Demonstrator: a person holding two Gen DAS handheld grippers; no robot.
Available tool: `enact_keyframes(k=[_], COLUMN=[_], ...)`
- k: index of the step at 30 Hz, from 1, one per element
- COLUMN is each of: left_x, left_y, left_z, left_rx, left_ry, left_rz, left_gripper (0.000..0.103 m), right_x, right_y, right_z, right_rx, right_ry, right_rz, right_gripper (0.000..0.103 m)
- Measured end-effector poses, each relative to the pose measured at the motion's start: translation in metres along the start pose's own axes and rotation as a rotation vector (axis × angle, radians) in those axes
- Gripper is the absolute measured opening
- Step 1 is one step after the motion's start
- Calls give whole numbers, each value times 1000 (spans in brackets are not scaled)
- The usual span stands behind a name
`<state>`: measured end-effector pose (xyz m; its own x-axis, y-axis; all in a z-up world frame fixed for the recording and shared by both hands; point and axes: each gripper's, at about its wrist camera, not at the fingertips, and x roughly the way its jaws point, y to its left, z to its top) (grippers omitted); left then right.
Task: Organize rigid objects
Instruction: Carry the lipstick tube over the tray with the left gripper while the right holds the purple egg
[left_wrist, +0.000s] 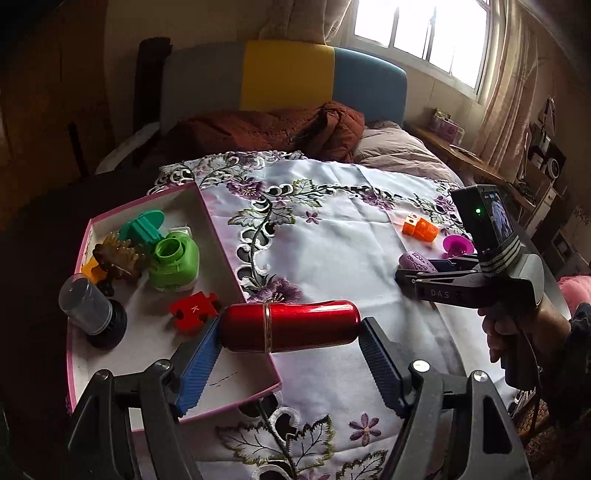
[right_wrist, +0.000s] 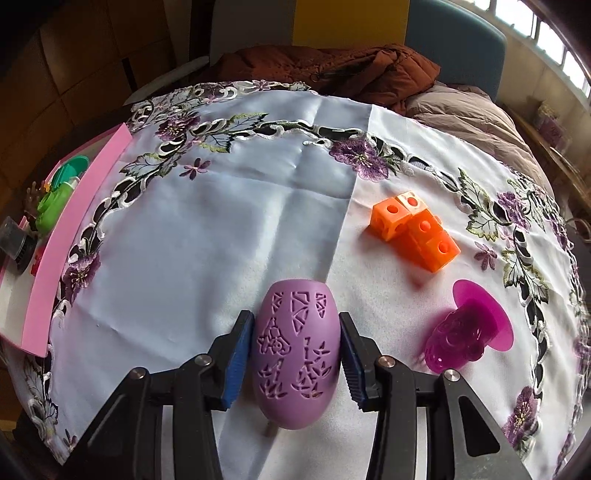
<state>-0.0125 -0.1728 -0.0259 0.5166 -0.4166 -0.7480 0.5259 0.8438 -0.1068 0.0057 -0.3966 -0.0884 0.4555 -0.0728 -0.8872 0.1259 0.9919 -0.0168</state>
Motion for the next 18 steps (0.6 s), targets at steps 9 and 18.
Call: enact_keyframes(k=[9, 18], left_x=[-5, -24], left_y=[25, 85], left_z=[-5, -16], left_rx=[-48, -169], left_ry=[5, 0], left_rz=[28, 98], left_gripper=[76, 76], right_x=[0, -1], right_y=[0, 2], right_z=[-1, 0], right_rx=[-12, -36], right_ry=[-7, -12], right_rz=[-1, -14], right_gripper=[46, 45])
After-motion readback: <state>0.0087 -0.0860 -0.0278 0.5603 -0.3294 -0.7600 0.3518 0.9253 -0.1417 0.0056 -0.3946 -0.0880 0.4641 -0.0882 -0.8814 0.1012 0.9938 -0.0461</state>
